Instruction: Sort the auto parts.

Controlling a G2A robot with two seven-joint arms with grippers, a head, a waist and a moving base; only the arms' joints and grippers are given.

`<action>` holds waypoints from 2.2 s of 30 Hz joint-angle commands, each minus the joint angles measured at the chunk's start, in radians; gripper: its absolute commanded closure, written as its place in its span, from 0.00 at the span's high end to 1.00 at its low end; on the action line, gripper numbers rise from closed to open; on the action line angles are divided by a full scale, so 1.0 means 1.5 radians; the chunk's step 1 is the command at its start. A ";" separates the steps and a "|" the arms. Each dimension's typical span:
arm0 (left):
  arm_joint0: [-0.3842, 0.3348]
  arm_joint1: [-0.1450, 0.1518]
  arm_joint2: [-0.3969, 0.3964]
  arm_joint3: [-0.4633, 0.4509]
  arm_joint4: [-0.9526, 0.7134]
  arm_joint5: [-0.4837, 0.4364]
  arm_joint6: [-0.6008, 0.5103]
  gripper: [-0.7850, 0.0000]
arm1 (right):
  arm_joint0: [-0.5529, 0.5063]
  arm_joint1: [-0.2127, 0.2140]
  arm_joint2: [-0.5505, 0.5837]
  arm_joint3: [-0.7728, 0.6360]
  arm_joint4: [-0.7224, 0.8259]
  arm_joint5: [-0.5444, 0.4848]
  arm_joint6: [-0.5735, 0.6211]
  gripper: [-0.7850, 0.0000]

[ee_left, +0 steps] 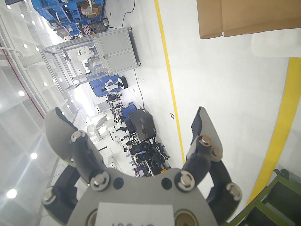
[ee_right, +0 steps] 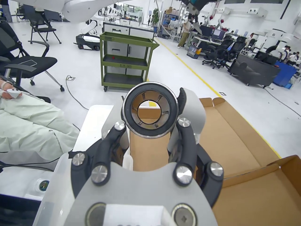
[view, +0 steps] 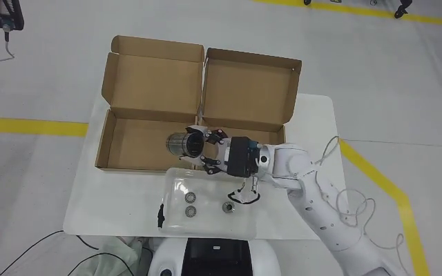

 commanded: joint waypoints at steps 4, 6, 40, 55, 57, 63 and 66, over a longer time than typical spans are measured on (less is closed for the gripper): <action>0.000 0.000 0.000 0.000 0.000 0.000 0.000 1.00 | -0.033 0.008 0.023 -0.029 -0.040 -0.007 -0.059 0.00; 0.000 0.000 0.000 0.000 0.000 0.000 0.000 1.00 | -0.045 0.011 0.032 -0.037 -0.060 -0.007 -0.100 0.00; 0.000 0.000 0.000 0.000 0.000 0.000 0.000 1.00 | -0.132 0.039 0.115 0.002 -0.099 0.056 -0.143 0.00; 0.000 0.000 0.000 0.000 0.000 0.000 0.000 1.00 | -0.083 0.025 0.077 0.022 0.030 0.193 0.268 0.00; 0.000 0.000 0.000 0.000 0.000 0.000 0.000 1.00 | -0.070 0.022 0.071 0.034 0.042 0.202 0.297 0.00; 0.000 0.000 0.000 0.000 0.000 0.000 0.000 1.00 | -0.038 0.016 0.057 0.087 0.077 0.212 0.346 0.00; 0.000 0.000 0.000 0.000 0.000 0.000 0.000 1.00 | -0.024 0.014 0.049 0.115 0.094 0.211 0.369 0.00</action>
